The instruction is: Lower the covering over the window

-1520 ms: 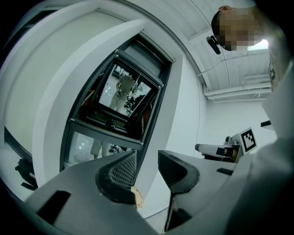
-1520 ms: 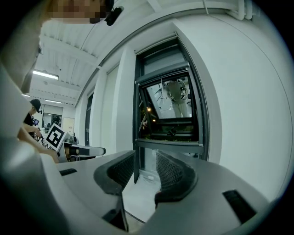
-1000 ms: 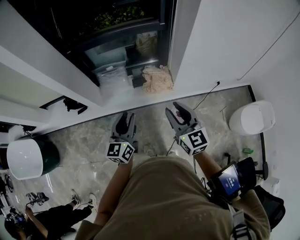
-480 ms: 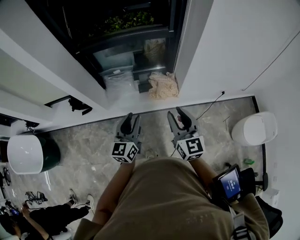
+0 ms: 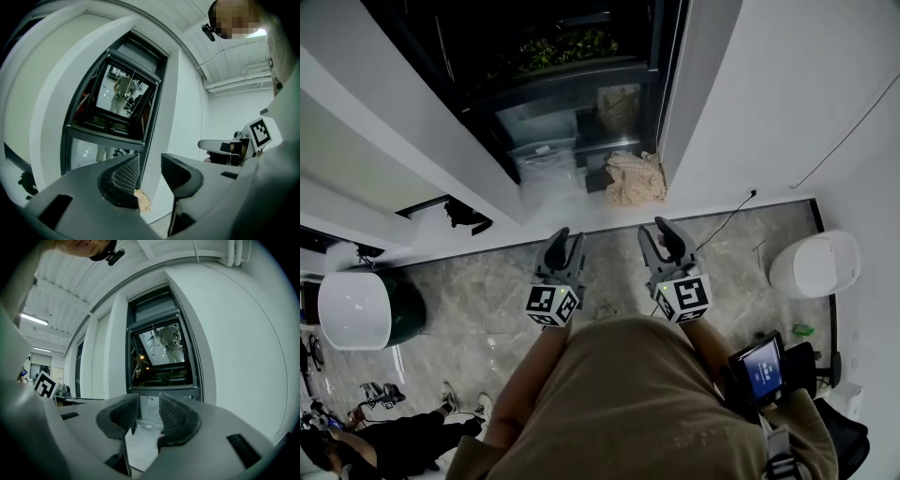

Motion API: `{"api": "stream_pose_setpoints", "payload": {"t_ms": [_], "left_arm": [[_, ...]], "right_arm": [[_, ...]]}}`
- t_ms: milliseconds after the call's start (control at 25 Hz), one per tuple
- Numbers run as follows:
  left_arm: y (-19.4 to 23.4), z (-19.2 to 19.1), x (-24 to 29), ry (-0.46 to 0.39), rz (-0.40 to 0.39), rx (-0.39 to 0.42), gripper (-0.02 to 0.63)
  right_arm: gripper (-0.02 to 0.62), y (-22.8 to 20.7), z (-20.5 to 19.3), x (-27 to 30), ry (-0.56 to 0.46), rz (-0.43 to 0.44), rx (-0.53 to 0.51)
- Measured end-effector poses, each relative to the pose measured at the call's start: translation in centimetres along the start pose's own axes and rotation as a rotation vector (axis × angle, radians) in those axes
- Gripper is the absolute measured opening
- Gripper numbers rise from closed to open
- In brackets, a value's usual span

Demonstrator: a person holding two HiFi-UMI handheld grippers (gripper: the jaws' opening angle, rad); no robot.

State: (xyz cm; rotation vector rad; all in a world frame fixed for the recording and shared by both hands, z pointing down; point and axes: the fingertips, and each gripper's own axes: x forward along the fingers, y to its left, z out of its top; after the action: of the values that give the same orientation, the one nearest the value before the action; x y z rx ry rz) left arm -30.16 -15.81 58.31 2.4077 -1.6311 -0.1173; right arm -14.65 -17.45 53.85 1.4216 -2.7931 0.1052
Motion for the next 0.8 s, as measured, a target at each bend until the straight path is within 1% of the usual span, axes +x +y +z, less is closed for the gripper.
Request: {"api": "stream_pose_setpoints", "payload": {"t_ms": [560, 720, 800], "left_arm": [[2.9, -0.3, -0.9, 0.026, -0.012, -0.019, 0.15], [3.6, -0.5, -1.4, 0.037, -0.013, -0.023, 0.143], [3.7, -0.6, -1.9, 0.04, -0.015, -0.017, 0.133]], "right_arm": [[0.14, 2.6, -0.7, 2.0, 0.016, -0.001, -0.027], [0.14, 3.5, -0.7, 2.4, 0.02, 0.002, -0.063], [0.14, 3.9, -1.0, 2.4, 0.02, 0.005, -0.064]]}}
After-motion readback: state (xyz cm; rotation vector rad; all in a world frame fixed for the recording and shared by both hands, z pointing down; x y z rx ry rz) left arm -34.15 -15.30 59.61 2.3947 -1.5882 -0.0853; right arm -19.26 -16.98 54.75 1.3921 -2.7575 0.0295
